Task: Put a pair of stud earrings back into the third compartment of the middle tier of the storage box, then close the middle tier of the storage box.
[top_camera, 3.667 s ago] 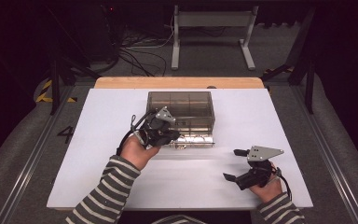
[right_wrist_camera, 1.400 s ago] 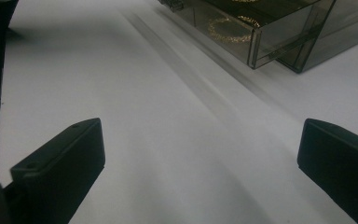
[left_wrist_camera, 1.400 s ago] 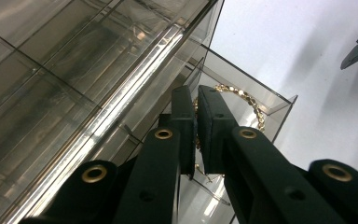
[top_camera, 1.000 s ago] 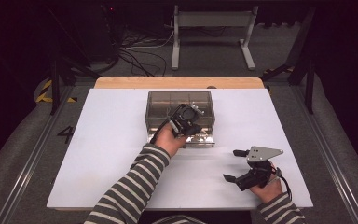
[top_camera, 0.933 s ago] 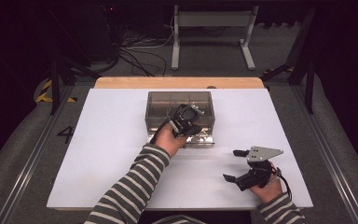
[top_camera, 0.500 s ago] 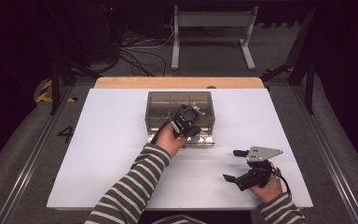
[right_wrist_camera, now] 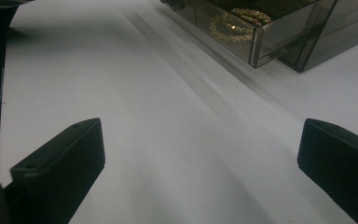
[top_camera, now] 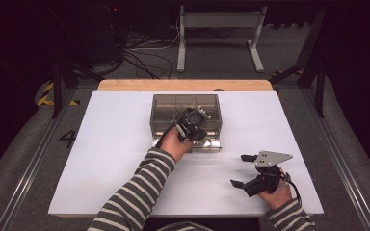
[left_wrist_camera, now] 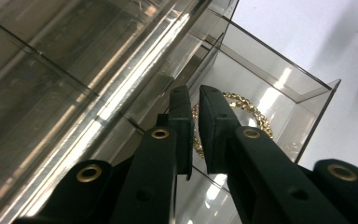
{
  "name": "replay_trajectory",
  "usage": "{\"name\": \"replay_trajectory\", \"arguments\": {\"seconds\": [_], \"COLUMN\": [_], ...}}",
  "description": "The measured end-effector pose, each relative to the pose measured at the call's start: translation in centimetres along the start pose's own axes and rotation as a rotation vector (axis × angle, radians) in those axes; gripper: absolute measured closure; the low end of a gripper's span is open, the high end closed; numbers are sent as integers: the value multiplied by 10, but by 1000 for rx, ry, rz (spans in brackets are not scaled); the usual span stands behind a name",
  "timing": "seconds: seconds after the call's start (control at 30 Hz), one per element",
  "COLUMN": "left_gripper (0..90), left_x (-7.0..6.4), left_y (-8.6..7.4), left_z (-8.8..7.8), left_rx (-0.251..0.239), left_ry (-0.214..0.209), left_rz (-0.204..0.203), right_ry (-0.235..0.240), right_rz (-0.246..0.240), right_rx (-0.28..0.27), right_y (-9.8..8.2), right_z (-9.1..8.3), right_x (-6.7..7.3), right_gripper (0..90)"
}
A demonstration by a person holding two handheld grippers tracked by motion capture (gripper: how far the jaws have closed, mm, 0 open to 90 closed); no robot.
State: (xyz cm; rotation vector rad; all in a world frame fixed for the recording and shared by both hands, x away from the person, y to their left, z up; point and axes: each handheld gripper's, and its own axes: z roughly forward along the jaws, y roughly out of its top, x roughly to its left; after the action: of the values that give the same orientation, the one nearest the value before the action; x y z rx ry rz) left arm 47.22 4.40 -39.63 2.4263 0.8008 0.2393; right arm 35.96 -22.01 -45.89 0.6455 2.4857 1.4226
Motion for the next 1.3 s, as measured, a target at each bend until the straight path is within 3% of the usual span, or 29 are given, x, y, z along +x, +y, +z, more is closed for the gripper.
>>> {"name": "replay_trajectory", "arguments": {"seconds": [0.37, 0.77, 1.3], "left_gripper": [804, 782, 810], "left_x": [-6, -13, -14], "left_y": [-5, -26, -50], "left_z": [-27, -55, -76], "left_rx": [-47, -87, -89], "left_ry": [-25, -57, -81], "left_rz": [29, 59, 64], "right_ry": [0, -5, -5], "right_rz": [1, 0, -1], "right_rx": [-1, 3, 4], "right_y": [0, 0, 0], "right_z": [0, 0, 1], "right_x": [0, 0, 0], "right_gripper": [15, 15, 14]}}
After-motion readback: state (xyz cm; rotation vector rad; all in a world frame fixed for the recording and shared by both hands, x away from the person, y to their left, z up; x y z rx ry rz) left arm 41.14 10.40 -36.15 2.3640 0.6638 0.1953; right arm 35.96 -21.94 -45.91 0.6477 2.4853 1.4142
